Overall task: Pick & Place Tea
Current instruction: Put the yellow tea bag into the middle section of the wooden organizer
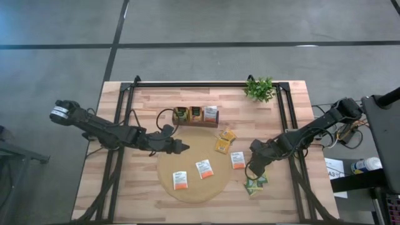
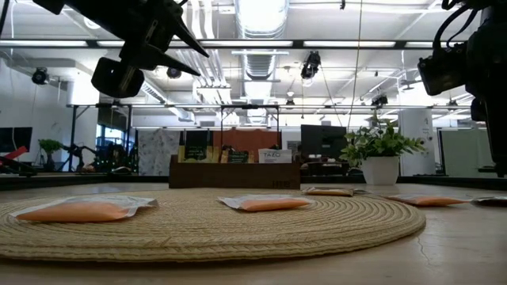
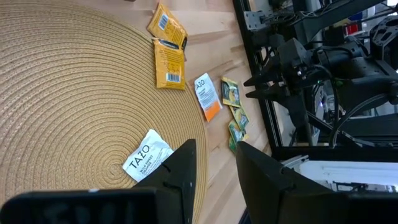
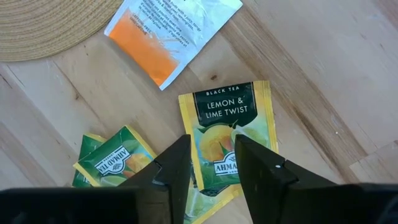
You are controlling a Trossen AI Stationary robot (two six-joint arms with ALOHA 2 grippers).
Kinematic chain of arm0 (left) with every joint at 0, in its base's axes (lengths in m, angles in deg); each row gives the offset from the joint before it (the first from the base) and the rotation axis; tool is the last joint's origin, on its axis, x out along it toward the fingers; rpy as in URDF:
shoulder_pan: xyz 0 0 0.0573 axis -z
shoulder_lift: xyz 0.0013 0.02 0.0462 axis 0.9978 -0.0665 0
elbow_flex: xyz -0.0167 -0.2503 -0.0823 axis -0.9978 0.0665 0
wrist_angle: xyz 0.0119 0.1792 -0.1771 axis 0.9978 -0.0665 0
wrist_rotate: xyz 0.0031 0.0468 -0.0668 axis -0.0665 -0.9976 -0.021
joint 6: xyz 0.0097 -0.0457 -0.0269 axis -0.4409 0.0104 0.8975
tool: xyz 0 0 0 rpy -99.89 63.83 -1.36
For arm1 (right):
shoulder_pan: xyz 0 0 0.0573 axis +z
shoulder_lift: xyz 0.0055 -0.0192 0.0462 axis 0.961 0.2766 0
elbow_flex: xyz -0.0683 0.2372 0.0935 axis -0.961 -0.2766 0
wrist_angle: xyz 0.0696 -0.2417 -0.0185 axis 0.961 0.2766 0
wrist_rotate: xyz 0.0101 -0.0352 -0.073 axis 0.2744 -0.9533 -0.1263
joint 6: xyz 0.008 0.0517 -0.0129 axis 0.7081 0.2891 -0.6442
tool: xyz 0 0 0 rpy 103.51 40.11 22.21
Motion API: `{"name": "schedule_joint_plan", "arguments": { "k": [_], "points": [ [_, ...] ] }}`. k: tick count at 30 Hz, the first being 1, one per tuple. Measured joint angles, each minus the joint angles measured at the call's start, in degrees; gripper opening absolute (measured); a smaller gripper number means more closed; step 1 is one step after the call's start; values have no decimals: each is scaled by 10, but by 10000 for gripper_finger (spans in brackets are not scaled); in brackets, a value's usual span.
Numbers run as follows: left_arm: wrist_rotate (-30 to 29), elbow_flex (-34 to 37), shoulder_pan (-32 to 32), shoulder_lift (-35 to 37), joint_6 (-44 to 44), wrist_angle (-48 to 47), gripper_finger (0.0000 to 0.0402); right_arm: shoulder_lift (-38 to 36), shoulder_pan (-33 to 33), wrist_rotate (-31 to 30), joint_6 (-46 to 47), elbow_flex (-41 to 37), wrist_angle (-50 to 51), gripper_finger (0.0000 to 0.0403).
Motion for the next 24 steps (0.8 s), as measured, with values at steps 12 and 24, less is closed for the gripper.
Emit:
{"name": "schedule_joint_plan", "arguments": {
  "k": [12, 24],
  "points": [
    [0, 2, 0, 0, -8, 0, 107, 0, 0, 0, 1, 0, 0, 126],
    [0, 6, -1, 0, -9, -5, 107, 1, 0, -16, 7, 0, -33, 116]
  ]
}}
